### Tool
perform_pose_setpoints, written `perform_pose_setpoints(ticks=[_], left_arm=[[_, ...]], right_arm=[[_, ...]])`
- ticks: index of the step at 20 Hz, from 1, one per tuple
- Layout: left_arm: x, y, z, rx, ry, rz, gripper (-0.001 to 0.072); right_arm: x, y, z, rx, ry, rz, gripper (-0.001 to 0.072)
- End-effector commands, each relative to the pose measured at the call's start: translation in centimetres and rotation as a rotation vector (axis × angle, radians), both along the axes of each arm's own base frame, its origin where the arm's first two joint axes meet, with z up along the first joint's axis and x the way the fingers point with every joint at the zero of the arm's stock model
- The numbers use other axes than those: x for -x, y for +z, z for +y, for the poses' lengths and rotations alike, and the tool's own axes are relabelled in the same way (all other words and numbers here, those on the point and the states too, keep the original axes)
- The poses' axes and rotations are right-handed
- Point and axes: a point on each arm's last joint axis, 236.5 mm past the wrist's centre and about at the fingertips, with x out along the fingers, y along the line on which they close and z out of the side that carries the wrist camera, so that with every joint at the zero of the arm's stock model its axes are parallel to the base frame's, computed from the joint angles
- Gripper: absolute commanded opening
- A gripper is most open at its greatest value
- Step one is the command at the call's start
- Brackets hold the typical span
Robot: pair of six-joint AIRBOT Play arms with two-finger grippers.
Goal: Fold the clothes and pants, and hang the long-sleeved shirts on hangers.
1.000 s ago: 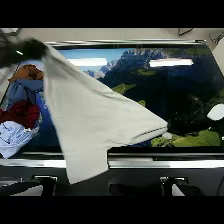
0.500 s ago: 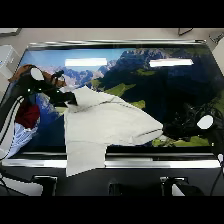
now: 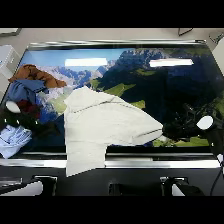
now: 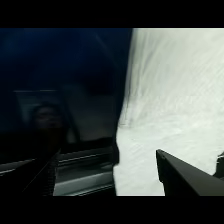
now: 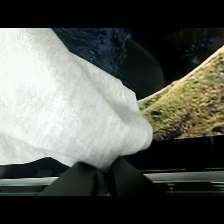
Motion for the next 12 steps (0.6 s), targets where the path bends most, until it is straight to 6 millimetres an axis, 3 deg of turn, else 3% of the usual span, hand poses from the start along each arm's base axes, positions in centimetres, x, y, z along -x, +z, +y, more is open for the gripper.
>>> perform_pose_setpoints(ticks=[1, 5, 6, 7, 8, 10, 11, 12], left_arm=[[1.4, -2.8, -4.2, 0.159, 0.156, -0.054, 0.0629], [-0.8, -3.3, -6.8, 0.192, 0.190, -0.123, 0.0609], [-1.3, -3.4, -7.2, 0.182, 0.216, -0.123, 0.0445], [-1.7, -2.9, -7.7, 0.196, 0.224, -0.129, 0.0153], [-2.7, -1.5, -8.3, 0.237, 0.182, -0.186, 0.0022], [-6.4, 3.9, -8.3, 0.284, 0.111, -0.374, 0.0021], [-9.3, 8.6, -7.7, 0.267, 0.079, -0.533, 0.0020], [-11.9, 14.4, -6.8, 0.238, 0.060, -0.709, 0.0020]], right_arm=[[0.6, -0.1, 0.3, -0.011, 0.009, 0.026, 0.0059], [1.2, -0.1, 0.5, -0.020, 0.018, 0.048, 0.0061], [1.1, 0.0, 0.5, -0.013, 0.043, 0.037, 0.0061], [0.8, 0.3, 0.3, -0.003, 0.051, 0.019, 0.0061], [-0.2, 1.1, -0.1, 0.016, 0.054, -0.022, 0.0061], [-4.3, 5.8, -1.7, 0.103, 0.089, -0.212, 0.0061], [-6.8, 9.6, -2.6, 0.161, 0.111, -0.342, 0.0059], [-9.5, 14.8, -3.5, 0.232, 0.135, -0.503, 0.0060]])
